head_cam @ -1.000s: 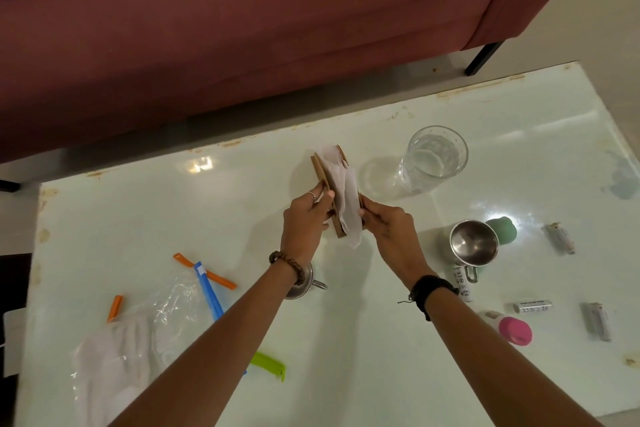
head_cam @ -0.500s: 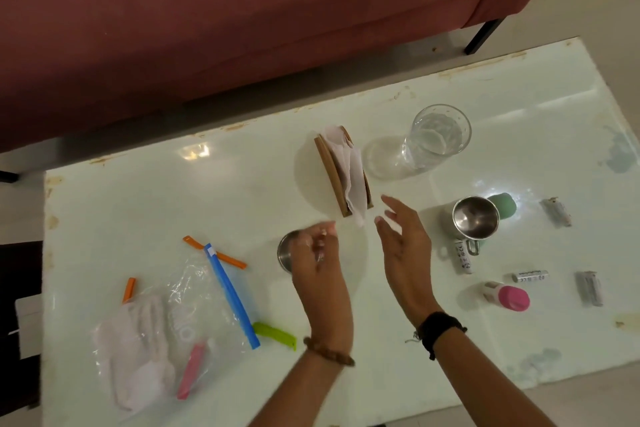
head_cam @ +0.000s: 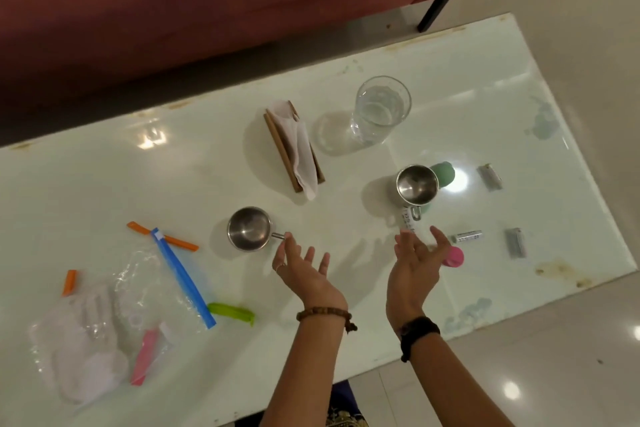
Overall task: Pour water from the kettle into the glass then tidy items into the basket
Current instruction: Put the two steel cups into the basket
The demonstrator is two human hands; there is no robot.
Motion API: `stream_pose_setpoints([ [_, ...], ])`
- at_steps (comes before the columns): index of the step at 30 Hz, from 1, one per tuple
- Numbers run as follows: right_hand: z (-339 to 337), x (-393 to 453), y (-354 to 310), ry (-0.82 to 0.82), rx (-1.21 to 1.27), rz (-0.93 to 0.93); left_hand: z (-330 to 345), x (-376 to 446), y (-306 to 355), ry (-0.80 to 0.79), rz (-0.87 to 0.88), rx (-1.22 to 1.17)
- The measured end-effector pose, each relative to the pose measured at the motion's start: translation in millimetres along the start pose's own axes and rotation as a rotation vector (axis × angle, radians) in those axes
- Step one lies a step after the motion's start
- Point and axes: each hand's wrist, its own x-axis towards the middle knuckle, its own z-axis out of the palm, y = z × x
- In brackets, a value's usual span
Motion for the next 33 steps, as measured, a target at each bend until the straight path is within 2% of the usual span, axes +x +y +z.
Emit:
stream_pose_setpoints([
  [4,7.7,14.8,-1.5,-0.054,-0.071,-0.046,-3.3,12.2,4.4,0.049,0.056,0.009],
  [7,13.4,21.2,-3.1,-0.059,-0.039,-0.035,-7.8,20.1,11.3,0.006,0.036,-0.006],
  [11,17.1,29.9,-4.7,-0.034,-0.003,0.008,-5.5,23.8,16.6,-0.078,0.003,0.038],
  [18,21.3,19.6,-6.9,-0.007,0.005,0.167,-9.7,22.4,30.8,-0.006,0.042,0.022],
  [21,24.0,-3.8,-9.6,-0.022,-0.016,0.096,-27.7,17.2,38.6,-0.042,0.060,0.076],
  [28,36.2,-98.9,-2.9,-0.319,-0.219,-0.142,-94.6,12.3,87.6,-0.075,0.186,0.110],
  [33,85.7,-191.7,17.7,-0.581,-0.315,-0.225,-160.3,30.7,167.3,-0.076,0.297,0.049],
])
